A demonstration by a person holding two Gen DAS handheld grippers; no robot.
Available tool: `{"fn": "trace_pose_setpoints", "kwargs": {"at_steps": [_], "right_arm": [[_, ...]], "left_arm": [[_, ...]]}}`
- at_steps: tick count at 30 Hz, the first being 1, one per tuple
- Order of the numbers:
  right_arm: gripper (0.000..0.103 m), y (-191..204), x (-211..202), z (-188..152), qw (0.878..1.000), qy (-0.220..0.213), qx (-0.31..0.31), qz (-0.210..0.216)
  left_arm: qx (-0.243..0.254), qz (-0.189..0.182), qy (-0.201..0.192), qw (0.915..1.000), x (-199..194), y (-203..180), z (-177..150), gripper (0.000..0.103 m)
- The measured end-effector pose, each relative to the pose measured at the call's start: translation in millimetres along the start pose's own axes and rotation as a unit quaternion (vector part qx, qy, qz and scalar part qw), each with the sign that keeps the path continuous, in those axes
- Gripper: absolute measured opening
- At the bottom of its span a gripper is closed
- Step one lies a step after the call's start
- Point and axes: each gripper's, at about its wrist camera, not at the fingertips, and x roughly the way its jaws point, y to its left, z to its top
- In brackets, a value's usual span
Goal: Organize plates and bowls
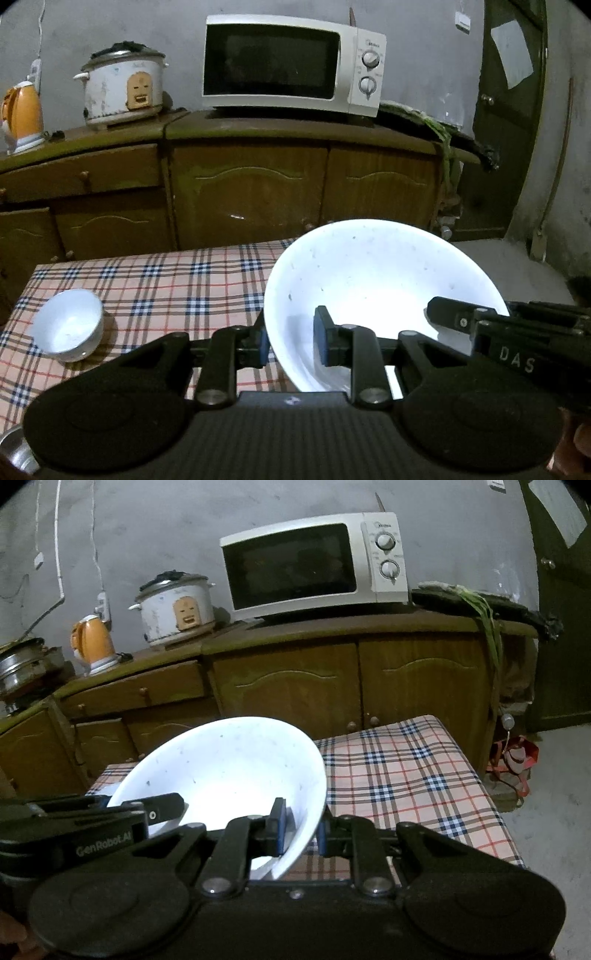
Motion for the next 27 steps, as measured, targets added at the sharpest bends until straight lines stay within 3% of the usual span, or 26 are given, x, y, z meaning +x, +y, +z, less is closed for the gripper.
{"fn": "trace_pose_setpoints", "kwargs": {"at_steps": [27], "right_arm": [[0.022,21.1,-54.7,-49.7,1.000,-0.003,-0.009,0.007]], "left_arm": [[0.000,0.005,0.001,1.0000,-44.8,1.4,-49.2,0.025]]}}
